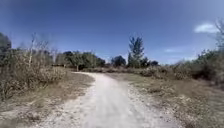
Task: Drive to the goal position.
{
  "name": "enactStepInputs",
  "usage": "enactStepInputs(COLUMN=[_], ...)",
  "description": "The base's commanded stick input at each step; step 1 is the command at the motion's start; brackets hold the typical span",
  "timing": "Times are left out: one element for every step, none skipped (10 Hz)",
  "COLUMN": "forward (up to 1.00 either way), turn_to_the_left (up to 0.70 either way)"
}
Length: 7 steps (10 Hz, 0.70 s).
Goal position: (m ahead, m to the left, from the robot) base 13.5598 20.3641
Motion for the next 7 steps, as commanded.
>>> enactStepInputs(forward=[0.70,0.70,0.70,0.70,0.70,0.70,0.70], turn_to_the_left=[0.00,0.00,0.00,0.00,0.00,0.00,0.00])
